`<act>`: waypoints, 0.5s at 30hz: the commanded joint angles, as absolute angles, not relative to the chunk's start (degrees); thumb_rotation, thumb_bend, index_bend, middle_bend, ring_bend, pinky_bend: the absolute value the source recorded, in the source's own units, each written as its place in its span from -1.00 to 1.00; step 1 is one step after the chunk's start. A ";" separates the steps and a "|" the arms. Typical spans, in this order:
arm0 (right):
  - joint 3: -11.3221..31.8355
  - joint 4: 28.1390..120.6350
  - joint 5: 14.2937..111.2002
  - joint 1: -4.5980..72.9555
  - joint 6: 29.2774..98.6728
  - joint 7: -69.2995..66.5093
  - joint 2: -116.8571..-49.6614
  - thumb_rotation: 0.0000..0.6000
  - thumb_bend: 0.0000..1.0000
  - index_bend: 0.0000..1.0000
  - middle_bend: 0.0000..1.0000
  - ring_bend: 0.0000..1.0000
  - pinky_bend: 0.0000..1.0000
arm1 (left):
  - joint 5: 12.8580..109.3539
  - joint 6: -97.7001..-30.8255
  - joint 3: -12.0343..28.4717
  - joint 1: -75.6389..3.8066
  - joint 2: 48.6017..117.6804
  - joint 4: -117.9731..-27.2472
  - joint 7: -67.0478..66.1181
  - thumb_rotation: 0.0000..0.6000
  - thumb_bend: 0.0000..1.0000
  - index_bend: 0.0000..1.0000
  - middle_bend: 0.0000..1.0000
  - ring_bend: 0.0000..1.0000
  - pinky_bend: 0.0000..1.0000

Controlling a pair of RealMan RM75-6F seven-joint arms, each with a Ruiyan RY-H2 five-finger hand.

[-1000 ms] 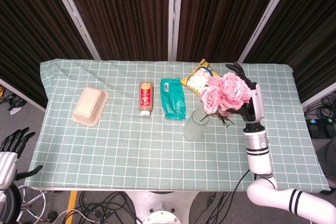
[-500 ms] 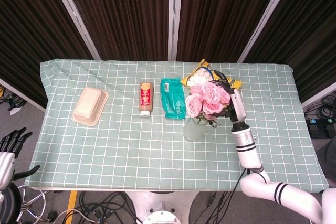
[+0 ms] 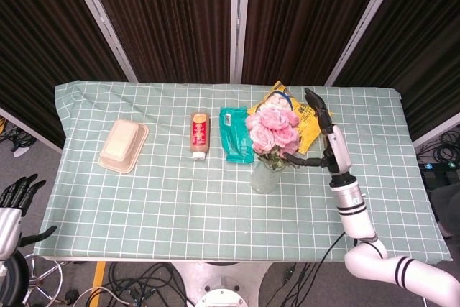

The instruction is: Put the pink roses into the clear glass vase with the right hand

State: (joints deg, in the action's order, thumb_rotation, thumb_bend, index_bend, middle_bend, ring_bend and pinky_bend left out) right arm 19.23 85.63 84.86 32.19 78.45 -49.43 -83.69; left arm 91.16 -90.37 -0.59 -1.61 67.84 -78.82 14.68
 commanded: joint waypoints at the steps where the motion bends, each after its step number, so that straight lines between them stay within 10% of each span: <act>1: 16.87 91.47 85.59 27.24 81.10 -40.92 -76.43 1.00 -1.00 -1.00 -1.00 -1.00 -1.00 | 91.12 -90.33 -0.49 -1.70 67.54 -79.33 14.43 1.00 -0.82 -0.76 -0.93 -1.00 -0.76; 15: 0.48 87.75 77.45 8.16 87.00 7.02 -72.96 1.00 -0.96 -1.00 -1.00 -1.00 -1.00 | 91.26 -89.81 -0.95 -1.65 67.28 -79.69 14.10 1.00 -0.82 -0.76 -0.93 -1.00 -0.76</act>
